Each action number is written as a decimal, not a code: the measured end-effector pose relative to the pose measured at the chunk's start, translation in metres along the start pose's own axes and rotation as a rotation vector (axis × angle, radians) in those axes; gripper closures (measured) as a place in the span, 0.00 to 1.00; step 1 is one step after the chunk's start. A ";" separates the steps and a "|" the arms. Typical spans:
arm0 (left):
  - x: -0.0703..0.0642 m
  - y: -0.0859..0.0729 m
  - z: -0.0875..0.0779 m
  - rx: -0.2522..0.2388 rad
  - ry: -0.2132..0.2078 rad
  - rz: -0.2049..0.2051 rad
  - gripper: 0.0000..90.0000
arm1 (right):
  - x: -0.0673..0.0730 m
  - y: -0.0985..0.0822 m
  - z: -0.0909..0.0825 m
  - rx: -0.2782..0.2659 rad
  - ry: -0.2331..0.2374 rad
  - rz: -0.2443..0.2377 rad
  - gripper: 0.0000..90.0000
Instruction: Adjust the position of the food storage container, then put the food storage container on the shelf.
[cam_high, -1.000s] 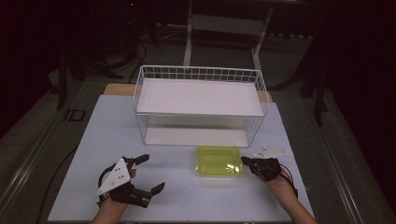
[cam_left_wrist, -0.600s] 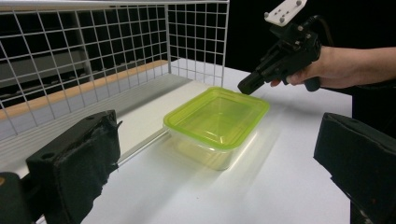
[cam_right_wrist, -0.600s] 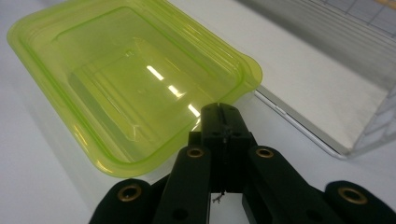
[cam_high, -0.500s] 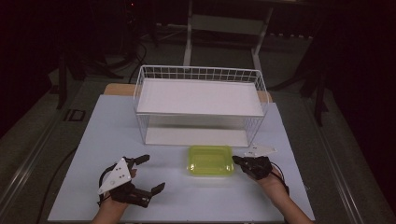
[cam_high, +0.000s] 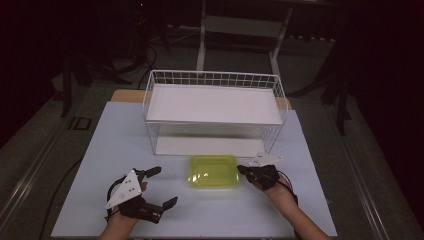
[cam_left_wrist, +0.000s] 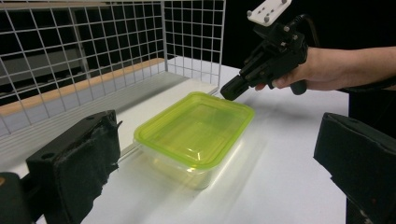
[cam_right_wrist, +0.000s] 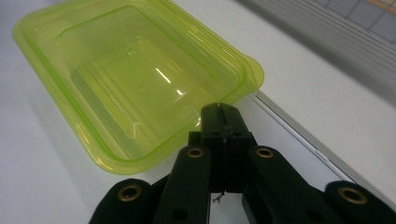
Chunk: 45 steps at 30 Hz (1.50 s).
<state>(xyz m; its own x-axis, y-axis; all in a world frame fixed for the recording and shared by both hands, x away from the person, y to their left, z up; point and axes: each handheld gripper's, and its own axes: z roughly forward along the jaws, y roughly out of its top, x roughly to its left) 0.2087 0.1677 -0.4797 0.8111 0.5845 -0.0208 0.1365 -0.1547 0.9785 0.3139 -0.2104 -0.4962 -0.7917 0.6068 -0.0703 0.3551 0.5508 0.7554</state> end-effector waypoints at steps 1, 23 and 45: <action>0.000 0.000 0.000 0.002 -0.001 0.000 0.01 | 0.001 0.001 0.001 0.001 -0.001 -0.003 1.00; 0.014 0.000 0.035 0.169 -0.015 -0.103 0.01 | 0.021 0.014 -0.025 -0.101 0.047 0.040 0.15; 0.057 -0.014 0.103 0.394 0.094 -0.407 0.24 | 0.031 0.014 -0.022 -0.128 -0.068 0.024 0.16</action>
<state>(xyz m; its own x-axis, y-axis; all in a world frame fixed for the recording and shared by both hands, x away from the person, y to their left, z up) 0.3115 0.1214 -0.5154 0.5969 0.7248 -0.3440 0.6437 -0.1768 0.7445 0.2834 -0.1966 -0.4731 -0.7466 0.6588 -0.0922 0.3037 0.4610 0.8338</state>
